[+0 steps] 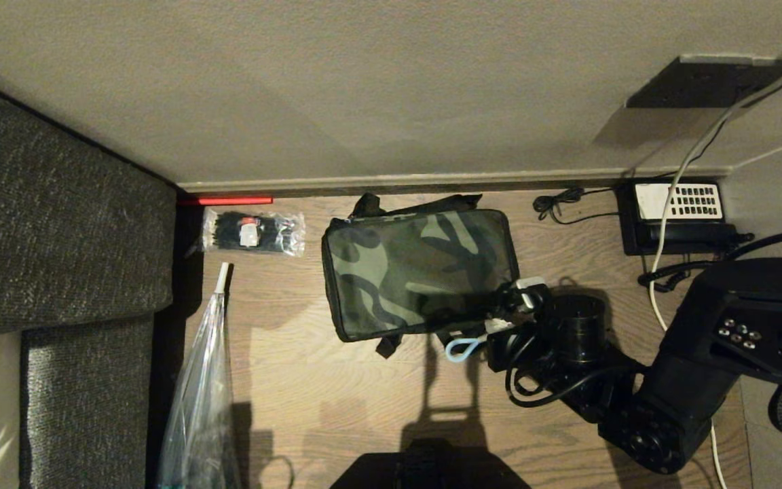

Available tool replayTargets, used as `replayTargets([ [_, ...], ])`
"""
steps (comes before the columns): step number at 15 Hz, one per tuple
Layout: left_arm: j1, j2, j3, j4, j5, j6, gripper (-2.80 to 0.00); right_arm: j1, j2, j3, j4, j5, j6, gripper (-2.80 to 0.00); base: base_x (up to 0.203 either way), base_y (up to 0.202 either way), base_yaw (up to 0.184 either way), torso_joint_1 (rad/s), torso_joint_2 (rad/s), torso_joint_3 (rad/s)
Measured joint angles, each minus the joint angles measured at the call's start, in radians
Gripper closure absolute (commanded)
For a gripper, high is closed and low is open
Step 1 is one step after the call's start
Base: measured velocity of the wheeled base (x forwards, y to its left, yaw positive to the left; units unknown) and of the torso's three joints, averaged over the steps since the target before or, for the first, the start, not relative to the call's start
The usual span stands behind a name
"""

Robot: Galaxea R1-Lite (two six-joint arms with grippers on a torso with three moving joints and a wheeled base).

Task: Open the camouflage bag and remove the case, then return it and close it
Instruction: Open the top of the storage box

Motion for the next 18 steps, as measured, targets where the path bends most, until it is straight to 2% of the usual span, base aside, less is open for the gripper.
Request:
replayTargets([
  [4, 0.0, 0.0, 0.0, 0.0, 0.0, -0.001, 0.0, -0.043, -0.013, 0.006, 0.003, -0.002, 0.0, 0.0, 0.0, 0.0, 0.0, 0.0, 0.0, 0.0],
  [9, 0.0, 0.0, 0.0, 0.0, 0.0, -0.001, 0.0, -0.047, -0.031, 0.028, 0.003, -0.003, 0.008, 0.0, 0.0, 0.0, 0.0, 0.0, 0.0, 0.0],
  [15, 0.0, 0.0, 0.0, 0.0, 0.0, -0.001, 0.0, -0.001, -0.04, 0.046, 0.021, -0.016, 0.01, 0.0, 0.0, 0.0, 0.0, 0.0, 0.0, 0.0],
  [18, 0.0, 0.0, 0.0, 0.0, 0.0, -0.001, 0.0, 0.052, -0.034, 0.044, 0.015, -0.021, 0.024, 0.0, 0.0, 0.0, 0.0, 0.0, 0.0, 0.0],
])
